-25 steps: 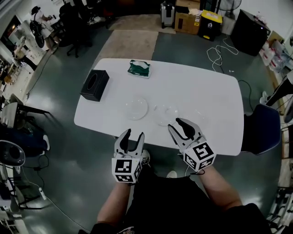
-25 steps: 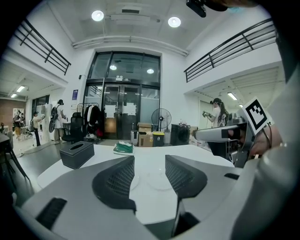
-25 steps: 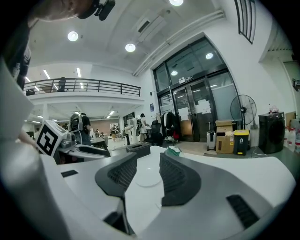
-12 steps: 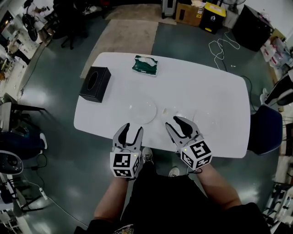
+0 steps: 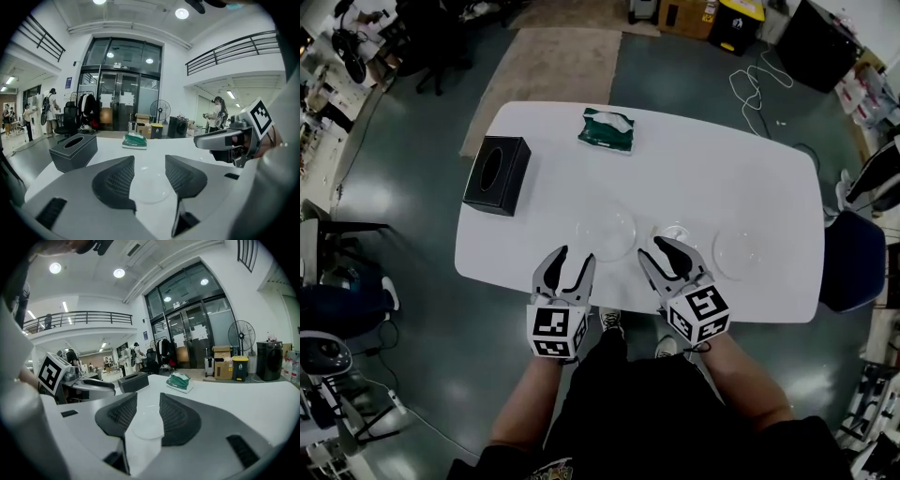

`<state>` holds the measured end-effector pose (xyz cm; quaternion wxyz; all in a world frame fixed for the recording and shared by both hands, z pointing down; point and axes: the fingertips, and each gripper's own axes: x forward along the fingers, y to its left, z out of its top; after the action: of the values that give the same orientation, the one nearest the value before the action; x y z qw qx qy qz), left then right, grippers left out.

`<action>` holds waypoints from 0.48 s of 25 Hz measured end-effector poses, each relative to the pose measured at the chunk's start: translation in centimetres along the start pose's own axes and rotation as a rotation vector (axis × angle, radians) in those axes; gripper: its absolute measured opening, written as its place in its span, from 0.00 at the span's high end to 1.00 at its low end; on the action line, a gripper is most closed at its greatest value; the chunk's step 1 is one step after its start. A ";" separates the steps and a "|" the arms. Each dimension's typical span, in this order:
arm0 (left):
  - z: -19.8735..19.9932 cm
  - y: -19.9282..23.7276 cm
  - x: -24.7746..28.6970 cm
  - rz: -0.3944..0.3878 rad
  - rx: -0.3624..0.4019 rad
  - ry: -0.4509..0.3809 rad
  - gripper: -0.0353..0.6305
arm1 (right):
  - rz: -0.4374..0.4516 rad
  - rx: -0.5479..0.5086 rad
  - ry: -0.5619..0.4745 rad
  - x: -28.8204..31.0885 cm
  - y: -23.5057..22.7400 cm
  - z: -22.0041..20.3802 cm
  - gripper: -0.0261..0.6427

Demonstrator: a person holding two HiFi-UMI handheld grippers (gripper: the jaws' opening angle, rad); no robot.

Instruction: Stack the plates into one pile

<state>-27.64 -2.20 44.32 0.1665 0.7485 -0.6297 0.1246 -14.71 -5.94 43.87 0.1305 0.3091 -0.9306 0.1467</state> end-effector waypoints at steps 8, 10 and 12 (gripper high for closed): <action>-1.5 2.6 1.8 -0.034 -0.004 0.048 0.63 | -0.031 0.019 0.068 3.3 0.4 -2.6 0.71; -1.8 3.1 2.3 -0.043 -0.004 0.057 0.64 | -0.037 0.024 0.090 4.0 0.4 -3.5 0.71; -2.1 3.6 2.8 -0.051 -0.003 0.067 0.63 | -0.042 0.031 0.113 4.7 0.4 -4.3 0.71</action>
<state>-30.64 -4.45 47.66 0.1920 0.7595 -0.6045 0.1445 -17.97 -6.67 49.37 0.1810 0.3218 -0.9126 0.1756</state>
